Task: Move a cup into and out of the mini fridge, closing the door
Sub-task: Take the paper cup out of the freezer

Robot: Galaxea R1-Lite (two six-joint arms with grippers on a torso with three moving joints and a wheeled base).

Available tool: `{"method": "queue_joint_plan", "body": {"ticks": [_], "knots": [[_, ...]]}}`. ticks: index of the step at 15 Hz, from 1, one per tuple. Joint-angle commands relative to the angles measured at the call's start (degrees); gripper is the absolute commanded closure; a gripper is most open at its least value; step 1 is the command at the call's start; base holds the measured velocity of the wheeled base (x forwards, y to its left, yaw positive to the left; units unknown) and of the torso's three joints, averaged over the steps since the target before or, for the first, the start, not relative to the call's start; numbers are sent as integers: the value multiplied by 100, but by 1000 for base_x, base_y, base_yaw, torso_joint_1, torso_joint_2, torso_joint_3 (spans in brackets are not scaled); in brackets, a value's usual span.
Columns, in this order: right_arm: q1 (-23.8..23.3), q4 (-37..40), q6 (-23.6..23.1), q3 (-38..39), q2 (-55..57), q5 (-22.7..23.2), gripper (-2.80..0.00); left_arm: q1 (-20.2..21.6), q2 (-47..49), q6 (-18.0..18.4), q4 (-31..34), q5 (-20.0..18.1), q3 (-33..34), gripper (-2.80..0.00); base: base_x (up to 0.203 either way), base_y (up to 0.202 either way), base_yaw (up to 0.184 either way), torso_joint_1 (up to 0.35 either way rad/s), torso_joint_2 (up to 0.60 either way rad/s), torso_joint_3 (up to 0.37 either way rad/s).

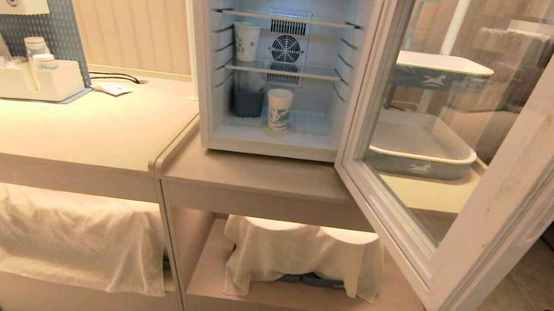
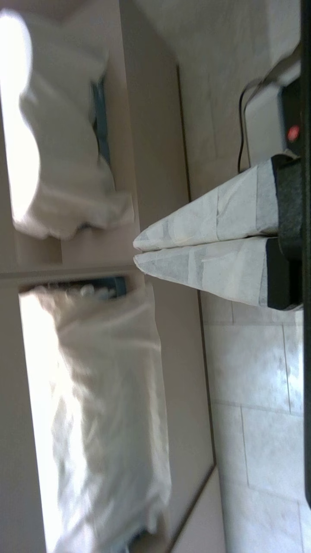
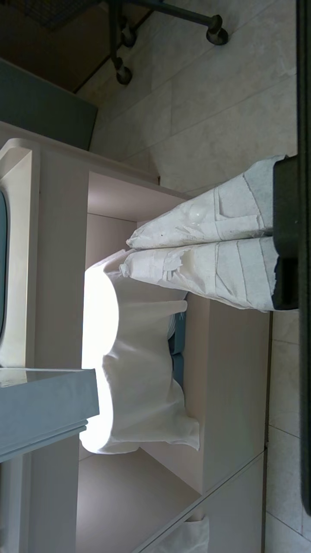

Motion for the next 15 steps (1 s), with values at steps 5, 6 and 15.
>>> {"method": "queue_joint_plan", "body": {"ticks": [5, 6, 15], "knots": [[1, -4, -3, 1, -1, 2, 0, 170, -1996, 346, -1216, 121, 1700, 0, 0, 0, 0, 0, 0, 0], [1, -4, -3, 1, -1, 2, 0, 172, -1996, 285, -1122, 117, 1668, 0, 0, 0, 0, 0, 0, 0], [1, -4, -3, 1, -1, 2, 0, 175, -1996, 173, -1119, 129, 1659, 0, 0, 0, 0, 0, 0, 0]]}}
